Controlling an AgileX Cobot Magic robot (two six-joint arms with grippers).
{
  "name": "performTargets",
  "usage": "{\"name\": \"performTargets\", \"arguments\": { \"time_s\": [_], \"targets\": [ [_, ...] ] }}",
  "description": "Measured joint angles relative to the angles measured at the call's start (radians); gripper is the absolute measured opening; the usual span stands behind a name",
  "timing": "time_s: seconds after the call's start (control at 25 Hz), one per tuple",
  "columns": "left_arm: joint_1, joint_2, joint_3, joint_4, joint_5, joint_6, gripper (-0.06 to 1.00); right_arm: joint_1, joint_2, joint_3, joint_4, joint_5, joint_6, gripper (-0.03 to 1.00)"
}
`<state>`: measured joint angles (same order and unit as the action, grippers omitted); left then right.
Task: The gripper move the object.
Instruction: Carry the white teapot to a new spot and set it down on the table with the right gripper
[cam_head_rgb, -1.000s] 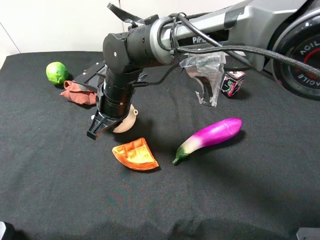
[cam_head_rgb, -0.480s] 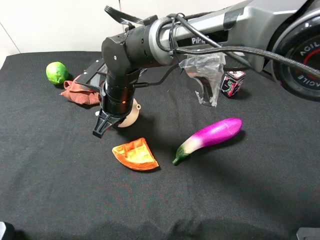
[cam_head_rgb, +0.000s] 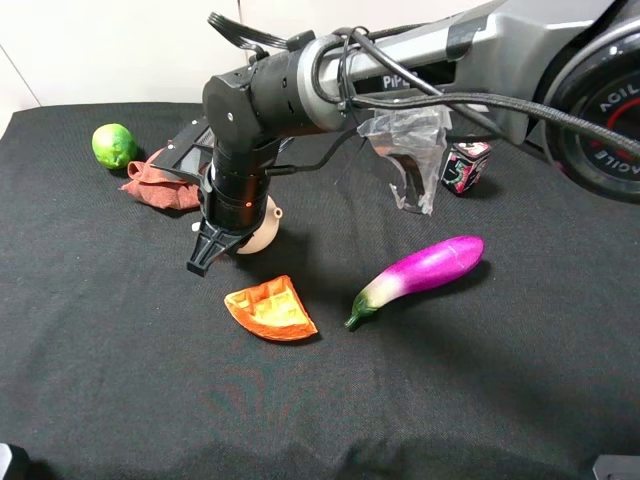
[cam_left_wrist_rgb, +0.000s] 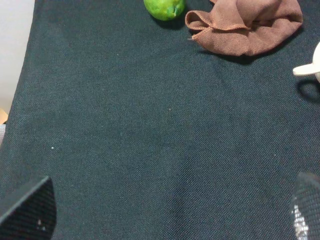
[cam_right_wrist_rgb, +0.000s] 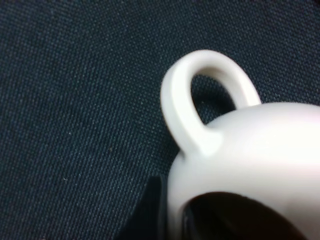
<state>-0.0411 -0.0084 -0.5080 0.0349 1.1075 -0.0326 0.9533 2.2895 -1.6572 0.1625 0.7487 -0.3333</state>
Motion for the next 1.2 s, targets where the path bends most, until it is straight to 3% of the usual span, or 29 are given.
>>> {"name": "performTargets", "arguments": {
  "time_s": [0.68, 1.04, 1.2],
  "targets": [
    [0.000, 0.000, 0.000, 0.000, 0.000, 0.000, 0.99, 0.000, 0.000, 0.000, 0.008, 0.006, 0.000, -0.01],
    [0.000, 0.000, 0.000, 0.000, 0.000, 0.000, 0.99, 0.000, 0.000, 0.000, 0.008, 0.006, 0.005, 0.07],
    [0.000, 0.000, 0.000, 0.000, 0.000, 0.000, 0.99, 0.000, 0.000, 0.000, 0.008, 0.006, 0.018, 0.19]
  ]
}}
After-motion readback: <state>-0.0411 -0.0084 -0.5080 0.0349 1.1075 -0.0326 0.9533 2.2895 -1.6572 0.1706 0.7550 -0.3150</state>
